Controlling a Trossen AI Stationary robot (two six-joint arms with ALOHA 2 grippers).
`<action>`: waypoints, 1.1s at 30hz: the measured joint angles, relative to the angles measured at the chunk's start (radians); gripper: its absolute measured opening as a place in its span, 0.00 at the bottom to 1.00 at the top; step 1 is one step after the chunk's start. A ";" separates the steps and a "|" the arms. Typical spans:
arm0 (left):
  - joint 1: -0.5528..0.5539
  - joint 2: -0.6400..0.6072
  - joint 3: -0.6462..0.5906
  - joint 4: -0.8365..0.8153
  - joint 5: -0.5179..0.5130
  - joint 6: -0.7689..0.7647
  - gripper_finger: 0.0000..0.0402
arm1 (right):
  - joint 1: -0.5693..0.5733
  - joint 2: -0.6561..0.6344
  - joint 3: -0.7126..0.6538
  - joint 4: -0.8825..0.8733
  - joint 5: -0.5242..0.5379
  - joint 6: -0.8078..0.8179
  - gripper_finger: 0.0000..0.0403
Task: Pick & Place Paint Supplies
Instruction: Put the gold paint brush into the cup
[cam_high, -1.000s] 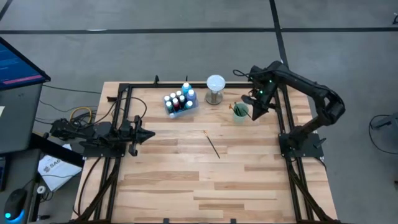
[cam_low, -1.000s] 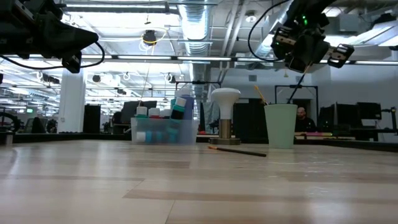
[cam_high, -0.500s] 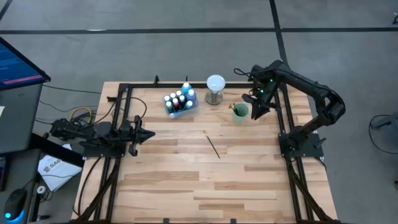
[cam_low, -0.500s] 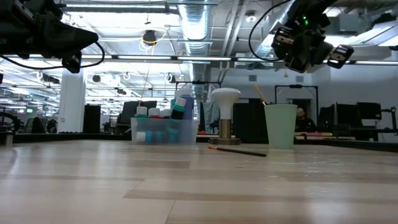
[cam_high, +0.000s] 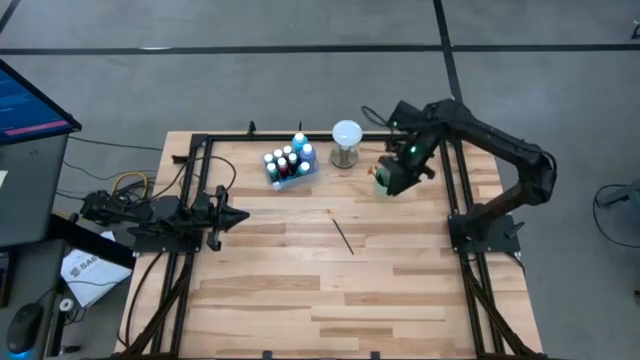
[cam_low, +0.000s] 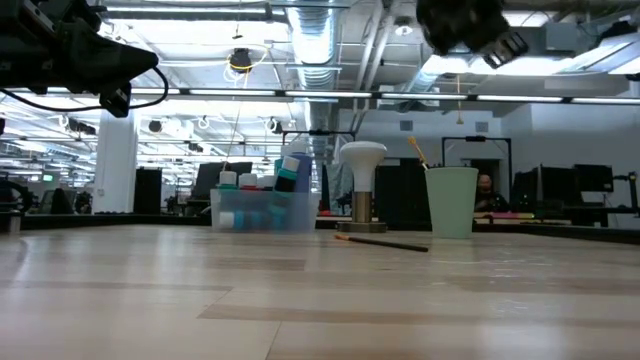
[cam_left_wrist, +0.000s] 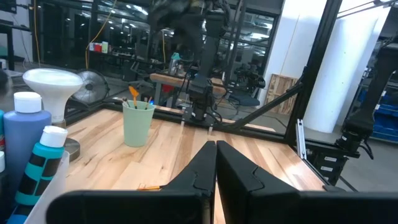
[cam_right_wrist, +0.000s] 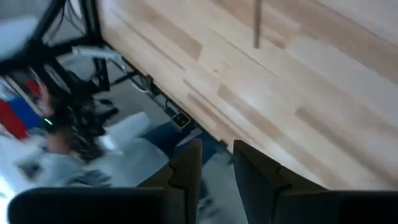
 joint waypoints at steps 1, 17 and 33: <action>0.000 0.000 0.000 0.000 0.000 0.000 0.01 | 0.052 -0.002 0.024 0.023 0.026 0.019 0.22; 0.000 0.000 0.000 0.002 0.000 0.000 0.01 | 0.628 0.250 0.078 0.575 0.951 0.260 0.36; 0.000 0.000 0.000 0.003 0.000 0.000 0.01 | 0.450 0.621 0.076 0.661 0.823 0.242 0.47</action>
